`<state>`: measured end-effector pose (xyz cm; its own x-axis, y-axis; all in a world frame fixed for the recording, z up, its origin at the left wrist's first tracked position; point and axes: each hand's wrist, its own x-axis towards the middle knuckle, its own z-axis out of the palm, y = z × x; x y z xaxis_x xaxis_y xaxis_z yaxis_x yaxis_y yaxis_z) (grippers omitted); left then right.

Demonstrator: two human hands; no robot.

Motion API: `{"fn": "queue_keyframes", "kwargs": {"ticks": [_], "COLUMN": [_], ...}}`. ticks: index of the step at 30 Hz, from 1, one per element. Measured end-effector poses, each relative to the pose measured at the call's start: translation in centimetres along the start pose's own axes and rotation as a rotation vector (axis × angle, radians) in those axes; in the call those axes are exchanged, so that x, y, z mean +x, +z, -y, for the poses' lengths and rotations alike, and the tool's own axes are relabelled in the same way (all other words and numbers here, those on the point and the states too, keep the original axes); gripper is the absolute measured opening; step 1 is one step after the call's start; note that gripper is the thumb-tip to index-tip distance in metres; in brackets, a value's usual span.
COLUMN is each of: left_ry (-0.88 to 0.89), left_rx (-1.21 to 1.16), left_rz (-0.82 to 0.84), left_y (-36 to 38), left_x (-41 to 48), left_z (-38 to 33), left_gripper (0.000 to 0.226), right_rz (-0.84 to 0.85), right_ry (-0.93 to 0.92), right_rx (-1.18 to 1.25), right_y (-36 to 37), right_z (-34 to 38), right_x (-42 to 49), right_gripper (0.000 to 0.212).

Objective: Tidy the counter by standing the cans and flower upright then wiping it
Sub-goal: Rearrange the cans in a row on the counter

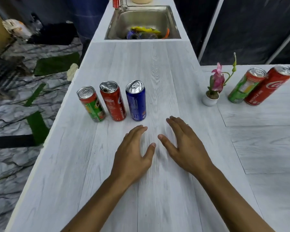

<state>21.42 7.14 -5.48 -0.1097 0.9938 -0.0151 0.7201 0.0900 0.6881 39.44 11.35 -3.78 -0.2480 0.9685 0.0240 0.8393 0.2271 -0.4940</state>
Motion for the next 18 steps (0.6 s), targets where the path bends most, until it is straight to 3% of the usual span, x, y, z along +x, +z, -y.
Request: {"fn": "queue_keyframes", "kwargs": {"ticks": [12, 18], "left_ry": [0.227, 0.317], "left_rx": [0.143, 0.209], "left_rz": [0.202, 0.226], "left_y": [4.1, 7.5], "left_x": [0.6, 1.3], "left_z": [-6.1, -9.1], "left_gripper": [0.073, 0.076], "right_rz": [-0.056, -0.080], "right_ry": [0.001, 0.064], "right_rx": [-0.061, -0.069], "right_y": [-4.7, -6.9], "right_z": [-6.8, -10.6], "right_x": [-5.3, -8.0], "right_gripper": [0.067, 0.065]}}
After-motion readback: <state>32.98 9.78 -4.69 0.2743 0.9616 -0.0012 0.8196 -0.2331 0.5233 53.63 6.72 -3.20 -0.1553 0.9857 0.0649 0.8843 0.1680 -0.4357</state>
